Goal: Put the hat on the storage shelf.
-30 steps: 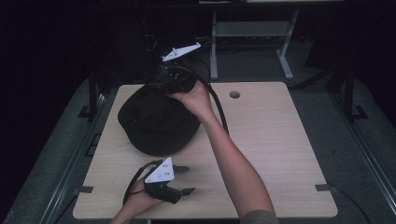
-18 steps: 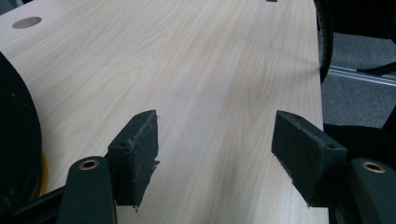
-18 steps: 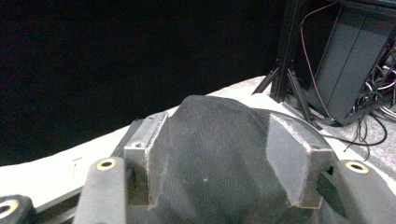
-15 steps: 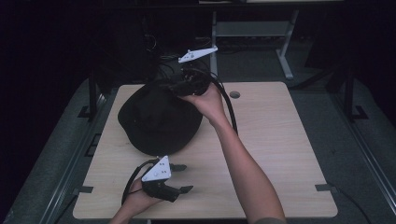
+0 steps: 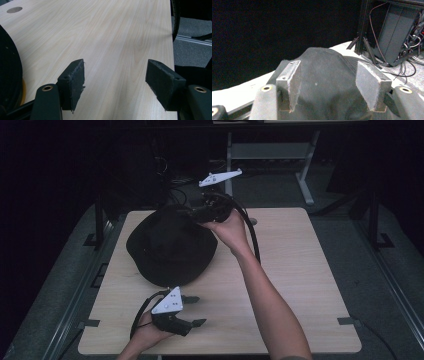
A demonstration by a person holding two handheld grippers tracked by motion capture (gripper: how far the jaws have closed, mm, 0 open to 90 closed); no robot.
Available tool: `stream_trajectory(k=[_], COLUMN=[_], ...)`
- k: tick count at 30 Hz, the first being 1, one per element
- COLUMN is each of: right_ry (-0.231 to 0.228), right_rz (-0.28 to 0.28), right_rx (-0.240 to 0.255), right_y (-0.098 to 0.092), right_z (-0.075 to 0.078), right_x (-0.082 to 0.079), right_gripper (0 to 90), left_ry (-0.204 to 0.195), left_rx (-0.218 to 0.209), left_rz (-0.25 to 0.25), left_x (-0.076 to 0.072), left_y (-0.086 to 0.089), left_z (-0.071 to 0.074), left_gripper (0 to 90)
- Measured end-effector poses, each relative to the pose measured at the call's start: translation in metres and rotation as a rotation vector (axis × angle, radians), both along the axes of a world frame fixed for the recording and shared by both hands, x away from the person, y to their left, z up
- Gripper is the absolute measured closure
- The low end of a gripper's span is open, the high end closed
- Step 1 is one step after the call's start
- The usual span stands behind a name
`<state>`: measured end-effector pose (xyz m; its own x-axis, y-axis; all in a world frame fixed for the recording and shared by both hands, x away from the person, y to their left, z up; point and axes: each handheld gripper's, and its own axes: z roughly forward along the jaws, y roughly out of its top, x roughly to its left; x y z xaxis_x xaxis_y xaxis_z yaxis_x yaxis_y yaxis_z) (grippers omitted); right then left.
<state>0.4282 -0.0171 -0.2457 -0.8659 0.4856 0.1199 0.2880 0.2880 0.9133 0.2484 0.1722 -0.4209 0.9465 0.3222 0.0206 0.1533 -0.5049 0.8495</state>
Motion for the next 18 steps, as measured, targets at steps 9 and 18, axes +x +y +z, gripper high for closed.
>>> stream_trajectory(k=[9, 18], right_ry=[0.022, 0.041], right_rz=[-0.030, -0.054], right_rx=[0.012, 0.019], right_y=[-0.028, -0.052], right_z=[-0.009, -0.017], right_x=[-0.006, -0.015], right_gripper=[34.0, 30.9], left_ry=[0.003, 0.003], left_rx=[0.008, 0.011], left_rz=[0.007, 0.016], left_x=[0.001, 0.002], left_y=[0.001, 0.001], left_z=[-0.001, -0.001], left_gripper=[30.4, 28.6])
